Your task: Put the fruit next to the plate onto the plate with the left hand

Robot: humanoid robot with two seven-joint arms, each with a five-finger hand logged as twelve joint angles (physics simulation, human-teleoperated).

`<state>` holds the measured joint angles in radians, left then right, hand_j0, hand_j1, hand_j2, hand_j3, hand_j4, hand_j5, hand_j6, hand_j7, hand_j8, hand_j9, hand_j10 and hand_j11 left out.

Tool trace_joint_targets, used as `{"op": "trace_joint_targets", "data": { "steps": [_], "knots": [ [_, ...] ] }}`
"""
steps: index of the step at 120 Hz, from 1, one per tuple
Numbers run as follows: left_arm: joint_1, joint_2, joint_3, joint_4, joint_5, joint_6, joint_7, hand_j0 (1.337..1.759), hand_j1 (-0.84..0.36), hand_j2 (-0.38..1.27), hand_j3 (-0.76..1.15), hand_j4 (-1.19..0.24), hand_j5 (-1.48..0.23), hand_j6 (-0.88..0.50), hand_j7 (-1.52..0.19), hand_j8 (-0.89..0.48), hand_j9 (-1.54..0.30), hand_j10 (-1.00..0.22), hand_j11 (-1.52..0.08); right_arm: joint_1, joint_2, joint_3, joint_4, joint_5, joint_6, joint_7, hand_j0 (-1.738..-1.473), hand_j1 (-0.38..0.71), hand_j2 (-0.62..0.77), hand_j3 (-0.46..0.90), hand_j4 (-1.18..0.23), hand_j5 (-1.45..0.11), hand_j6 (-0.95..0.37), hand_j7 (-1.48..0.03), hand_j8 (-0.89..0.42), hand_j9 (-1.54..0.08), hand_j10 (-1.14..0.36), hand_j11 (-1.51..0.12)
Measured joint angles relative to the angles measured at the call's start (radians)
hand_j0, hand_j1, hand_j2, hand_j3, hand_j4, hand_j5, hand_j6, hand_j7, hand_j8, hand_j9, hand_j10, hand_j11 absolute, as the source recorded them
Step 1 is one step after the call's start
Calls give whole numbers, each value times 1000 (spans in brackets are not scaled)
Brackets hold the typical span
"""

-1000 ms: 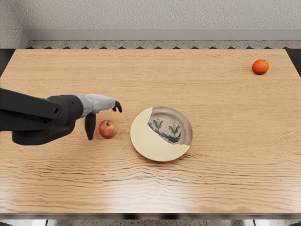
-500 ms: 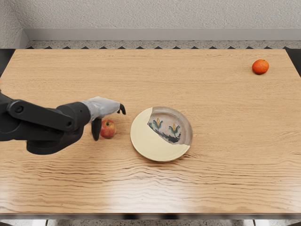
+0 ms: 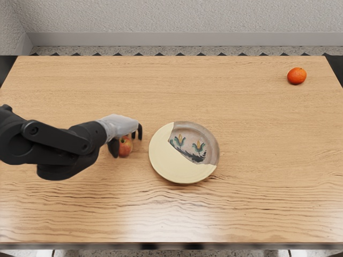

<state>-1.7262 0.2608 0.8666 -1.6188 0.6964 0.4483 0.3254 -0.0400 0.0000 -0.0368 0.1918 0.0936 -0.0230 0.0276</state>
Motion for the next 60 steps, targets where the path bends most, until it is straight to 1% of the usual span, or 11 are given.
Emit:
{"op": "trace_joint_targets", "data": {
  "steps": [11, 45, 51, 60],
  "knots": [
    [0, -1, 3, 3, 1, 23, 0, 1658, -167, 118, 0, -438, -572, -439, -572, -439, -572, -438, -572, 0, 0, 0, 0, 0, 0, 0, -1658, -312, -6, 0, -31, -40, -31, -40, -31, -40, -31, -40],
    [10, 0, 21, -21, 5, 78, 0, 1658, -187, 105, 0, -451, -586, -451, -586, -451, -586, -451, -586, 0, 0, 0, 0, 0, 0, 0, -1658, -312, -6, 0, -31, -40, -31, -40, -31, -40, -31, -40],
    [21, -5, 24, -25, 5, 83, 0, 1658, -189, 102, 0, -454, -585, -454, -585, -462, -588, -453, -588, 0, 0, 0, 0, 0, 0, 0, -1658, -312, -6, 0, -31, -40, -31, -40, -31, -40, -31, -40],
    [22, -8, 33, -30, 6, 102, 0, 1658, -192, 99, 0, -455, -587, -455, -587, -445, -590, -454, -589, 0, 0, 0, 0, 0, 0, 0, -1658, -312, -6, 0, -31, -40, -31, -40, -31, -40, -31, -40]
  ]
}}
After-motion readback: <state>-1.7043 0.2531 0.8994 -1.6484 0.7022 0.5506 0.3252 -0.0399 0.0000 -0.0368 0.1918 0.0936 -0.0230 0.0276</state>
